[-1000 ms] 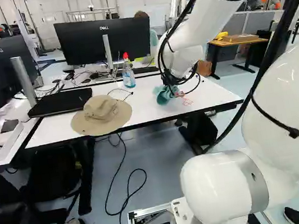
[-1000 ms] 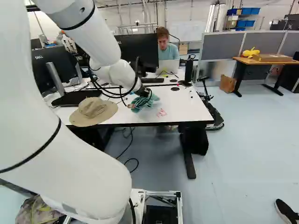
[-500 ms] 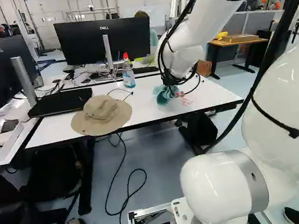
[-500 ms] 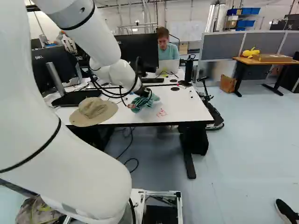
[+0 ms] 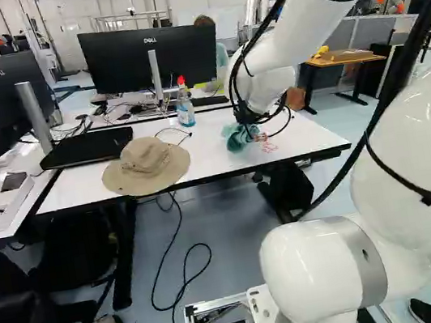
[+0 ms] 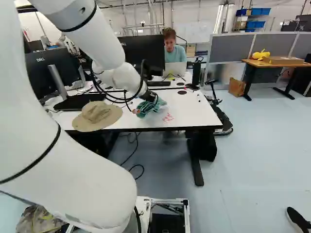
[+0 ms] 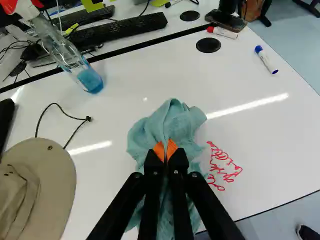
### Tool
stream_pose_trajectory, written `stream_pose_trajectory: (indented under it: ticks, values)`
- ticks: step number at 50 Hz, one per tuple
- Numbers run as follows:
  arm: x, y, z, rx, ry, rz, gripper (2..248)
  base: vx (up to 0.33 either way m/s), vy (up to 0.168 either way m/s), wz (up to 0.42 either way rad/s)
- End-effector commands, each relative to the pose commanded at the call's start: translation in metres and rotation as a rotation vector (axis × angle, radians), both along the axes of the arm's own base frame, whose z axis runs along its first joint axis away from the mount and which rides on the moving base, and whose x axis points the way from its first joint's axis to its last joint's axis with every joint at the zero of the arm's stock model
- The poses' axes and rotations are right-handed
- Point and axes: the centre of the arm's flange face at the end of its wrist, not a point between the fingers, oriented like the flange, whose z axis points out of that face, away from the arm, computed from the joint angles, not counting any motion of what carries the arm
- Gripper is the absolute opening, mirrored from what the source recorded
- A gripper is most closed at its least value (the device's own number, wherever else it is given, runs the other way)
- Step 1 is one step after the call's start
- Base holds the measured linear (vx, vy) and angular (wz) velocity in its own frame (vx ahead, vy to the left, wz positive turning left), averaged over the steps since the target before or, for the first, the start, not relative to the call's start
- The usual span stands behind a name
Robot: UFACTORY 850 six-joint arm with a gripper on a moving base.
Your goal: Clean the table with the green towel
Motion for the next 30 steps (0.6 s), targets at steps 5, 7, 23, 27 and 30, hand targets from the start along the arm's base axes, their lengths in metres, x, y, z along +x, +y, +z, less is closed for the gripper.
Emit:
stream_pose_trajectory:
  ticks: [5, 7, 23, 27, 30]
  values:
    - [-0.006, -0.002, 0.0, 0.0, -0.001, -0.008, 27, 0.0, 0.0, 0.0]
    - [-0.009, -0.004, -0.001, 0.0, -0.002, -0.012, 27, 0.0, 0.0, 0.0]
    - [-0.027, -0.019, -0.002, -0.001, -0.007, -0.058, 27, 0.0, 0.0, 0.0]
    - [-0.027, -0.021, -0.002, -0.001, -0.007, -0.063, 27, 0.0, 0.0, 0.0]
    - [-0.027, -0.021, -0.002, -0.001, -0.007, -0.064, 27, 0.0, 0.0, 0.0]
